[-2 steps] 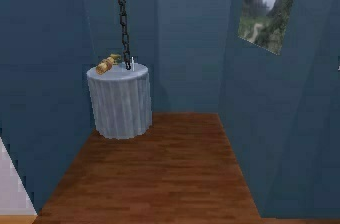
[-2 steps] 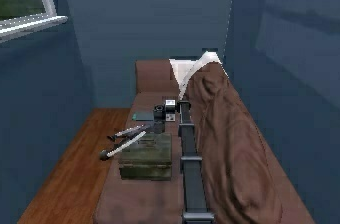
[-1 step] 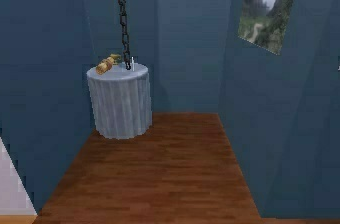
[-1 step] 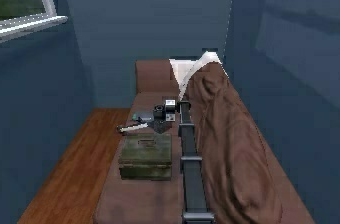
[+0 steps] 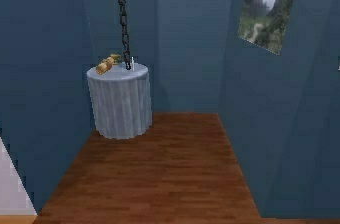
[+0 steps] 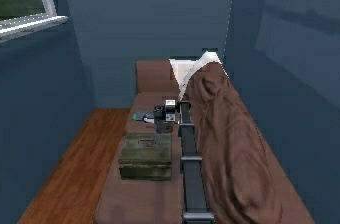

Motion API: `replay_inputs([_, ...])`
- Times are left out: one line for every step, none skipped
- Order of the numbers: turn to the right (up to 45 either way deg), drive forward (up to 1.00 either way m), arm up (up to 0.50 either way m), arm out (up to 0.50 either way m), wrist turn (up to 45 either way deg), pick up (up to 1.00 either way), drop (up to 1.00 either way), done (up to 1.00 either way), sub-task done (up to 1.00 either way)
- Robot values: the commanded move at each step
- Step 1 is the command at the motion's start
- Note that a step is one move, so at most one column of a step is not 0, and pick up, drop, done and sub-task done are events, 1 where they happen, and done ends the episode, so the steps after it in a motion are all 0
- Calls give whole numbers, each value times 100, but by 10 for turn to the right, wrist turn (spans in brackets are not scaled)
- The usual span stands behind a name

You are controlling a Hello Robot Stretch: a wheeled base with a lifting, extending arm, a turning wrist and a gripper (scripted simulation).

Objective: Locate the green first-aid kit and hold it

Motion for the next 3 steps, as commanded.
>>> replay_inputs([0,0,-30,0,0,0,0,0,0])
replay_inputs([0,0,0,0,0,100,0,0,0])
replay_inputs([0,0,10,0,0,0,0,0,0])
